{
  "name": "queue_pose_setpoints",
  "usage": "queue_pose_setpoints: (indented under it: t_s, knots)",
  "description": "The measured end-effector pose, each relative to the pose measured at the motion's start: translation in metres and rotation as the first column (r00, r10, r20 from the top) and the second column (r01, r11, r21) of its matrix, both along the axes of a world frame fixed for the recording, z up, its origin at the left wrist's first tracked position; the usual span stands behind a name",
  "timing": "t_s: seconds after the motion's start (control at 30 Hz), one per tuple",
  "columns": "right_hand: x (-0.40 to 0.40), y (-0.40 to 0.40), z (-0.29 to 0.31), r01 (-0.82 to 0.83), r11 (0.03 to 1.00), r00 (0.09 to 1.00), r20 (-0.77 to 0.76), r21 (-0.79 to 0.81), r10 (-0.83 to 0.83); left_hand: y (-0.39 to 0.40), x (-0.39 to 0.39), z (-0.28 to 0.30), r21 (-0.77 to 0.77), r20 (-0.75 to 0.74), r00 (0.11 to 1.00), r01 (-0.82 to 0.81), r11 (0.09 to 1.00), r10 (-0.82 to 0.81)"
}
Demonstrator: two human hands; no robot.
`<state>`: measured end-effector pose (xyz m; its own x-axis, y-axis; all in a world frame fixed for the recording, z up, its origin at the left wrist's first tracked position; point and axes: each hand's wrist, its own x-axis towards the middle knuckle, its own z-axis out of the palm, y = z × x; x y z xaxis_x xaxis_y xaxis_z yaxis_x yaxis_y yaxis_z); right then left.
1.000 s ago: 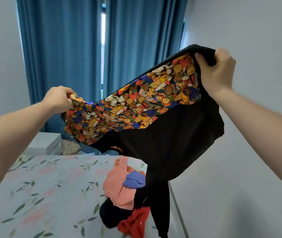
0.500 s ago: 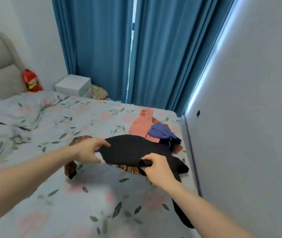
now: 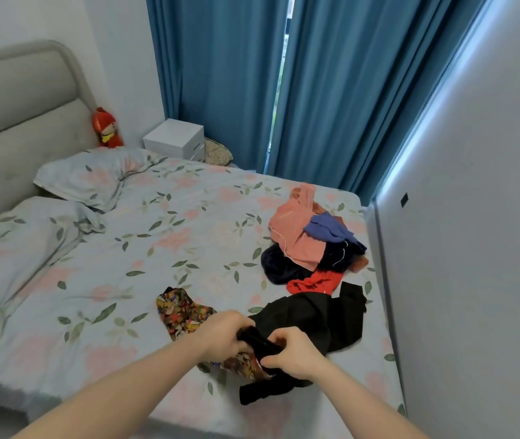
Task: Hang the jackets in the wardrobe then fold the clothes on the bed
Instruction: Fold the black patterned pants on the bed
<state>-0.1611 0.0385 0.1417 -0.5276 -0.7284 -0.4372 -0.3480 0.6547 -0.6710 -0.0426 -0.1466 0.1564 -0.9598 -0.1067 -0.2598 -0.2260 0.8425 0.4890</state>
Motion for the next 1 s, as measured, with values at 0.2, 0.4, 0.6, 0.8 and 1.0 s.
queue_pose_setpoints:
  t_s: [0.2, 0.4, 0.6, 0.8, 1.0]
  knots:
    - [0.016, 0.037, -0.039, 0.322, 0.945, 0.947, 0.008, -0.050, -0.322, 0.032, -0.008, 0.029, 0.226, -0.181, 0.973, -0.104, 0.969, 0.146]
    - [0.023, 0.033, -0.051, 0.425, 0.903, 0.898, 0.150, -0.056, -0.413, 0.064, -0.041, 0.079, 0.540, -0.230, 0.867, -0.265, 0.799, 0.443]
    - [-0.003, 0.010, -0.053, 0.613, 0.790, 0.787, 0.105, -0.012, -0.609, 0.082, -0.071, 0.115, 0.599, -0.229, 0.820, -0.306, 0.739, 0.525]
    - [-0.060, 0.057, -0.038, 0.475, 0.880, 0.880, 0.026, -0.022, -0.475, 0.044, -0.086, 0.120, 0.460, -0.321, 0.709, -0.463, 0.757, 0.629]
    - [-0.135, 0.115, -0.032, 0.318, 0.941, 0.937, -0.112, -0.114, -0.330, -0.018, -0.062, 0.073, 0.289, -0.150, 0.785, -0.547, 0.786, 0.601]
